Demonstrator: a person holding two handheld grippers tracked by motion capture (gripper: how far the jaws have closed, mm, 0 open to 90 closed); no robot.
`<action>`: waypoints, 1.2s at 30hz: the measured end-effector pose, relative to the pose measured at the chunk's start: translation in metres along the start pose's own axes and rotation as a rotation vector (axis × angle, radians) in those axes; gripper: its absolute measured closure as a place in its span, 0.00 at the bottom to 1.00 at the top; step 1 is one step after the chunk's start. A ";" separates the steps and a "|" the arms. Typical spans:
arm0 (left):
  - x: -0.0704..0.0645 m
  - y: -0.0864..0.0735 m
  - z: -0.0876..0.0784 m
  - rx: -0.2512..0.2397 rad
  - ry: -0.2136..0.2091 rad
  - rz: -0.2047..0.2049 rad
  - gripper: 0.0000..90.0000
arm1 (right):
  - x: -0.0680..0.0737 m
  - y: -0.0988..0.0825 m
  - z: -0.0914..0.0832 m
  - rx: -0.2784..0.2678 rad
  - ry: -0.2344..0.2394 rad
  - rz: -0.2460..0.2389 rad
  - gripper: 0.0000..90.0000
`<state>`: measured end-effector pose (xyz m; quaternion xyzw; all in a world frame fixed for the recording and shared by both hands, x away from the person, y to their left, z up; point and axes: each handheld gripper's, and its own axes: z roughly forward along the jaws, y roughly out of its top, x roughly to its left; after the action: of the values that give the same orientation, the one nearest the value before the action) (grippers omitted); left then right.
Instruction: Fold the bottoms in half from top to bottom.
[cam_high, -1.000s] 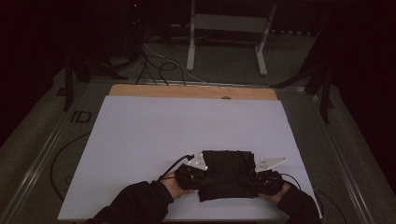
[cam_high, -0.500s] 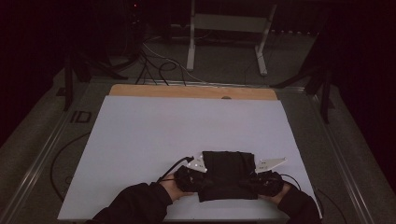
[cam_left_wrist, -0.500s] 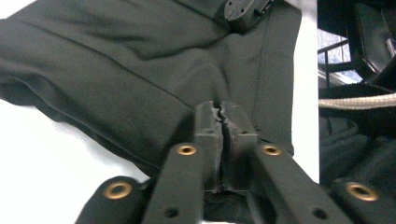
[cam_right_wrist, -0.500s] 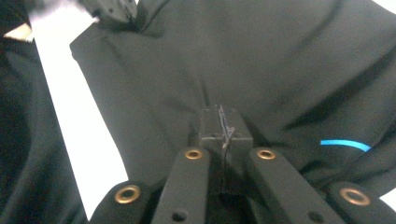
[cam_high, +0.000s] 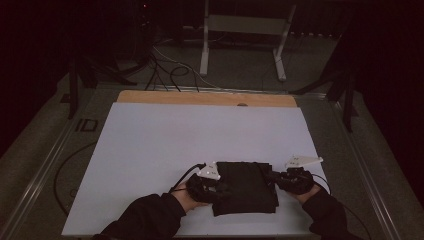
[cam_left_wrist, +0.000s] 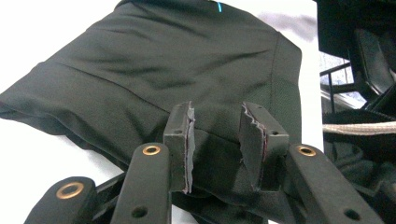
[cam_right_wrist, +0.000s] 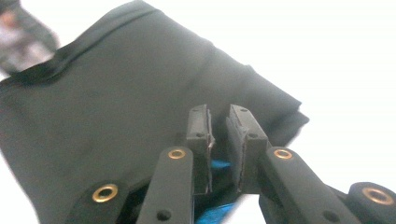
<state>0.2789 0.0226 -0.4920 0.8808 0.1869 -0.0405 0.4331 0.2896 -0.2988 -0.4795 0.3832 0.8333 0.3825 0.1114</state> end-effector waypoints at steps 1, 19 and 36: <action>0.000 0.000 0.000 0.000 0.000 0.000 0.73 | 0.000 0.000 0.000 0.000 0.000 0.000 0.88; 0.001 -0.002 0.004 -0.013 -0.012 -0.009 0.73 | -0.042 0.015 0.040 0.001 -0.056 0.177 0.73; 0.002 -0.003 0.005 -0.011 -0.021 -0.017 0.73 | -0.036 0.017 0.043 0.071 -0.099 0.103 1.00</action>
<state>0.2799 0.0209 -0.4972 0.8764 0.1899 -0.0523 0.4395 0.3440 -0.2941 -0.5005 0.4477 0.8190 0.3386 0.1188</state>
